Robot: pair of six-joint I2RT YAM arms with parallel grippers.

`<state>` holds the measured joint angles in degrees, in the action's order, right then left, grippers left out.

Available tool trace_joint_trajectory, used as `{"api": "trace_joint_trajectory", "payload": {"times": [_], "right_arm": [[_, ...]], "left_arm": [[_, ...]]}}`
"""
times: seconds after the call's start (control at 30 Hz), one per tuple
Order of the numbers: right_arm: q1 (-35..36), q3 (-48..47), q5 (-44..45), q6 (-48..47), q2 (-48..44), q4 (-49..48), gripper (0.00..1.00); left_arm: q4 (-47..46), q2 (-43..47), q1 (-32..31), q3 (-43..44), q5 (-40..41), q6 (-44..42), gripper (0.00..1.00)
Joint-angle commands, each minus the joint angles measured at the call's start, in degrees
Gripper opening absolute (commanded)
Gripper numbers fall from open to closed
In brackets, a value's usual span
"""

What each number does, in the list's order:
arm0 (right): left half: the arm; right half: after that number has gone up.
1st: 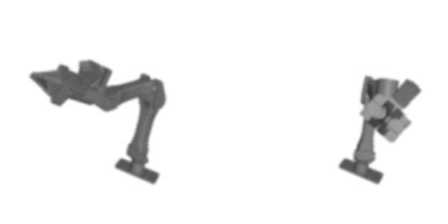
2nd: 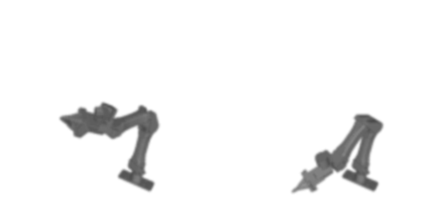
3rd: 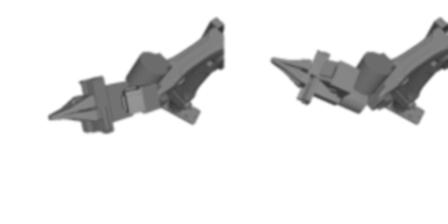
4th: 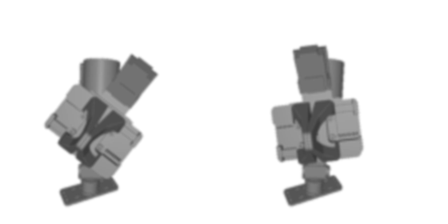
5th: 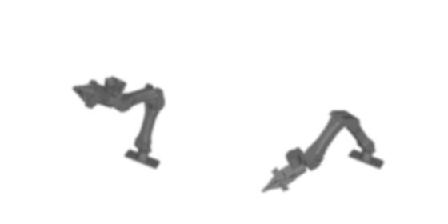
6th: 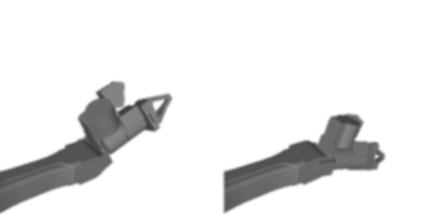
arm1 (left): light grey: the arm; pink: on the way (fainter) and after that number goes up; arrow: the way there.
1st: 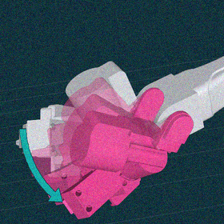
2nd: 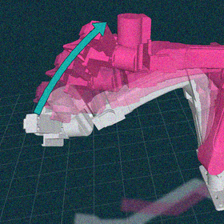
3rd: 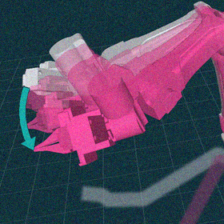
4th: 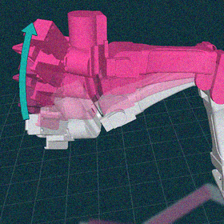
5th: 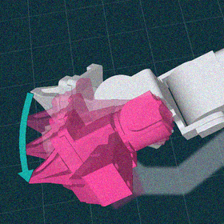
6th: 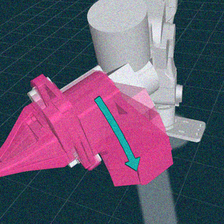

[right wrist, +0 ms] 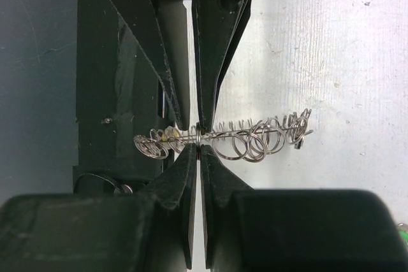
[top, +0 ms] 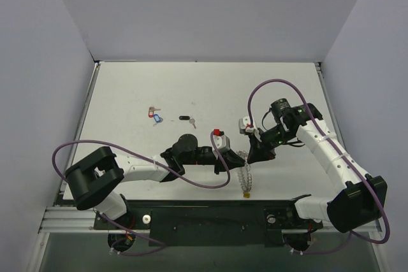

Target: Put the keys on the keyring

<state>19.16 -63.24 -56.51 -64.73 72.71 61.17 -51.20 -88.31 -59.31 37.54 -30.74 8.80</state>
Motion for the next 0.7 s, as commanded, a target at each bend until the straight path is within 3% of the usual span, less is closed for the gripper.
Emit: {"api": "trace_joint_trajectory", "payload": {"times": [0.0,0.17,0.27,0.33,0.53,0.67], "right_arm": [[-0.3,-0.7,-3.7,-0.8,-0.1,2.6,0.0],[-0.3,-0.7,-3.7,-0.7,-0.2,2.6,0.0],[-0.3,-0.6,-3.7,-0.8,-0.1,2.6,0.0],[-0.3,-0.6,-3.5,-0.8,0.0,2.6,0.0],[-0.6,0.0,-1.8,-1.3,0.1,2.6,0.0],[-1.1,0.1,-2.1,-1.1,-0.4,2.6,0.16]], "left_arm": [[-2.8,-0.5,-0.6,2.6,0.1,0.5,0.23],[-2.5,-0.5,-0.6,2.8,0.0,0.6,0.16],[-1.7,-0.3,-0.6,3.2,-0.4,0.6,0.0],[0.6,0.1,-0.6,3.8,-0.7,0.3,0.0],[28.2,3.1,-0.5,13.4,0.4,-4.5,0.0],[46.6,3.1,-0.4,20.6,1.0,-10.2,0.0]]}}
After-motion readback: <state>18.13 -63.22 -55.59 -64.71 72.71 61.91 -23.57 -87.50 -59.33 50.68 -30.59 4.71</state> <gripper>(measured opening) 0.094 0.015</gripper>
